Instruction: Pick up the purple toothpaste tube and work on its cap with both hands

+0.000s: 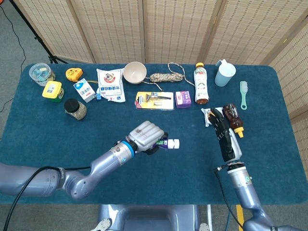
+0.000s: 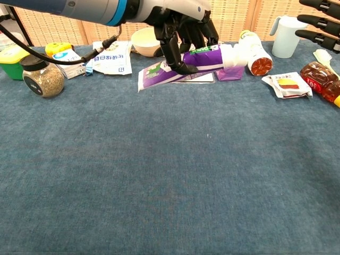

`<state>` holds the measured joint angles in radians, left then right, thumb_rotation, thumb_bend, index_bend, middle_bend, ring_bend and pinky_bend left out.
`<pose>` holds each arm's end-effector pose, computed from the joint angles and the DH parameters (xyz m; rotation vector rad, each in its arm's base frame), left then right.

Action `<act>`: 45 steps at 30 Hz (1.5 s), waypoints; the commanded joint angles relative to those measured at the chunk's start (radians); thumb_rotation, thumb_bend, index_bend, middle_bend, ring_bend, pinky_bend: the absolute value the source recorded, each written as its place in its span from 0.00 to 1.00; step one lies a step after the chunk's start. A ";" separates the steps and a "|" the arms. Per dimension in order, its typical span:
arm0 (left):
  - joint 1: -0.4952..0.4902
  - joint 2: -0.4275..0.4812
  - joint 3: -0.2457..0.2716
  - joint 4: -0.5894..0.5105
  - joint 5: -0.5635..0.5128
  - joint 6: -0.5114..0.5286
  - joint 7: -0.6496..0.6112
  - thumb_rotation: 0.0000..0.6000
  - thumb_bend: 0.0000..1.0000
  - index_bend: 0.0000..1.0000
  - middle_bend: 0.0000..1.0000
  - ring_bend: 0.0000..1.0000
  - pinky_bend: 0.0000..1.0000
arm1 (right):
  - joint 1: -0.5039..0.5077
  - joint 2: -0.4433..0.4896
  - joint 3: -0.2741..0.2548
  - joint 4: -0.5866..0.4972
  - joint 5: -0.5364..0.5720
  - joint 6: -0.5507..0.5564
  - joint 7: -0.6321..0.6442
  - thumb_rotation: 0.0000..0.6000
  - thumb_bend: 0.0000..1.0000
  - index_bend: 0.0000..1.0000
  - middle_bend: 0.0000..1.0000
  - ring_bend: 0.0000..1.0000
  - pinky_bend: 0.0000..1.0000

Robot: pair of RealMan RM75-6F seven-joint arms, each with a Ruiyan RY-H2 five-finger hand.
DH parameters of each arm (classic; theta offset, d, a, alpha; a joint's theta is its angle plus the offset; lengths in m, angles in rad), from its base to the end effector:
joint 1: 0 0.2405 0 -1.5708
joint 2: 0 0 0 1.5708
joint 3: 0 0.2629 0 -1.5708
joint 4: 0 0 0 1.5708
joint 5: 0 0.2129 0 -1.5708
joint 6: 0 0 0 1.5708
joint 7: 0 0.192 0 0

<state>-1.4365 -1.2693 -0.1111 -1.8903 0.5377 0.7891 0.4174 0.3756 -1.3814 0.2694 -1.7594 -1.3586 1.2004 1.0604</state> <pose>0.0610 0.3703 -0.0221 -2.3139 -0.9212 -0.8704 -0.1759 -0.3320 0.0634 0.7521 -2.0990 1.9832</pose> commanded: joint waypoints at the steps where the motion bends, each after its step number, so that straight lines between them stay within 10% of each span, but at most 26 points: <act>1: -0.028 -0.016 -0.006 0.003 -0.047 0.014 0.029 1.00 1.00 0.64 0.68 0.63 0.69 | 0.007 -0.012 0.005 -0.008 0.011 -0.005 -0.017 0.13 0.00 0.00 0.00 0.00 0.00; 31: -0.194 -0.103 -0.082 0.008 -0.385 0.100 0.168 1.00 1.00 0.64 0.68 0.63 0.69 | 0.037 -0.128 0.025 -0.006 0.093 0.005 -0.304 0.12 0.00 0.00 0.00 0.00 0.00; 45: -0.234 -0.150 -0.096 0.051 -0.442 0.116 0.205 1.00 1.00 0.64 0.68 0.63 0.69 | 0.039 -0.121 0.071 -0.060 0.111 -0.035 -0.185 0.12 0.00 0.00 0.00 0.00 0.00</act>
<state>-1.6704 -1.4192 -0.2073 -1.8391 0.0958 0.9050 0.6225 0.4155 -1.5089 0.3291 -1.8055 -1.2496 1.1758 0.8462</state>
